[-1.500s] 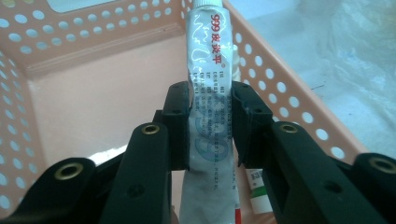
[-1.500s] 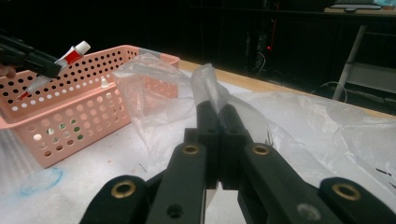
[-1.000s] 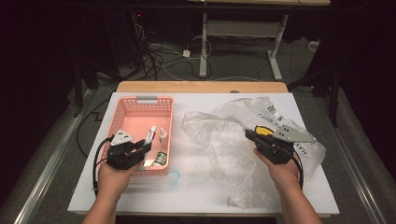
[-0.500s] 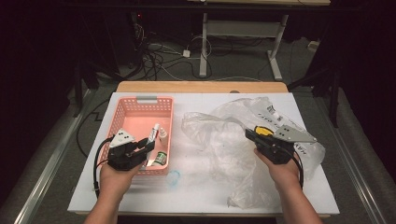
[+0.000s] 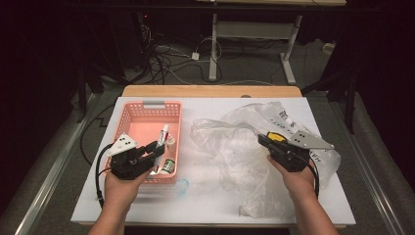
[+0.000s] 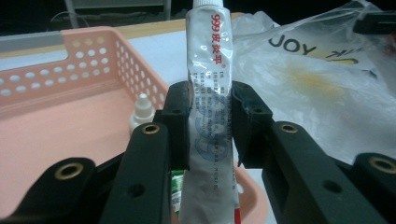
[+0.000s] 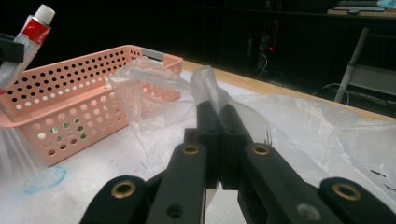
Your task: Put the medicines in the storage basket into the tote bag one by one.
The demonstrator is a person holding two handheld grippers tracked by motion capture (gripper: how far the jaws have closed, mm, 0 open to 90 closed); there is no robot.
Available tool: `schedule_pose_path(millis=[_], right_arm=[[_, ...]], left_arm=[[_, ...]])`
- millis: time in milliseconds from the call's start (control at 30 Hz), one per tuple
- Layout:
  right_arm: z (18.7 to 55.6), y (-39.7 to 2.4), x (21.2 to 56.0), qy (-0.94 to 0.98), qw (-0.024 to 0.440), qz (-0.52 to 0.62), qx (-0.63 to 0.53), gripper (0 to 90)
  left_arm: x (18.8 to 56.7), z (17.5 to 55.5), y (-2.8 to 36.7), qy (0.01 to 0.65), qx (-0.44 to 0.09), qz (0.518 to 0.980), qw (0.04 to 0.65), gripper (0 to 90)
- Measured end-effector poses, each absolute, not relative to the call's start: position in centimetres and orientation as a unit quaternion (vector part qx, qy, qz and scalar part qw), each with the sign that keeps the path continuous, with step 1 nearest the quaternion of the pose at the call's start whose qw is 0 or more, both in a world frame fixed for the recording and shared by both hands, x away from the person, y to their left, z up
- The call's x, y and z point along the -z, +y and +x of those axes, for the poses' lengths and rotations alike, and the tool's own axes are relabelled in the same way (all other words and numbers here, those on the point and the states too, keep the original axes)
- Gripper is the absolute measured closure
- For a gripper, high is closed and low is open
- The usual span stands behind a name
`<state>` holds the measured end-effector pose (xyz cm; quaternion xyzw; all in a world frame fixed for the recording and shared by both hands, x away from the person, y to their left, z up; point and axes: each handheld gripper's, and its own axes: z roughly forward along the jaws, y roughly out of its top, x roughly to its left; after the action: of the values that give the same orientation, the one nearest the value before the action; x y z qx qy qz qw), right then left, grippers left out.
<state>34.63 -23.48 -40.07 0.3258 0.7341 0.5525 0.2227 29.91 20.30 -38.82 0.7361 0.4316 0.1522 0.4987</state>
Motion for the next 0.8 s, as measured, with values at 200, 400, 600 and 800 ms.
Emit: schedule_pose_path(millis=[200, 400, 600, 800], right_arm=[[34.6, -23.5, 39.9, 0.732, 0.226, 0.323, -0.555, 90.0], [34.5, -23.5, 39.8, 0.731, 0.226, 0.325, -0.556, 90.0], [34.5, -23.6, 39.8, 0.73, 0.229, 0.323, -0.556, 90.0], [34.4, -23.4, 39.8, 0.731, 0.232, 0.323, -0.554, 90.0]], left_arm=[[38.8, 29.7, 19.3, 0.417, -0.145, 0.741, 0.506, 68.5], [38.8, 29.3, 17.8, 0.401, -0.139, 0.75, 0.508, 68.5], [39.0, 28.9, 16.1, 0.382, -0.127, 0.762, 0.507, 68.5], [39.6, 28.6, 14.8, 0.367, -0.12, 0.772, 0.505, 68.4]])
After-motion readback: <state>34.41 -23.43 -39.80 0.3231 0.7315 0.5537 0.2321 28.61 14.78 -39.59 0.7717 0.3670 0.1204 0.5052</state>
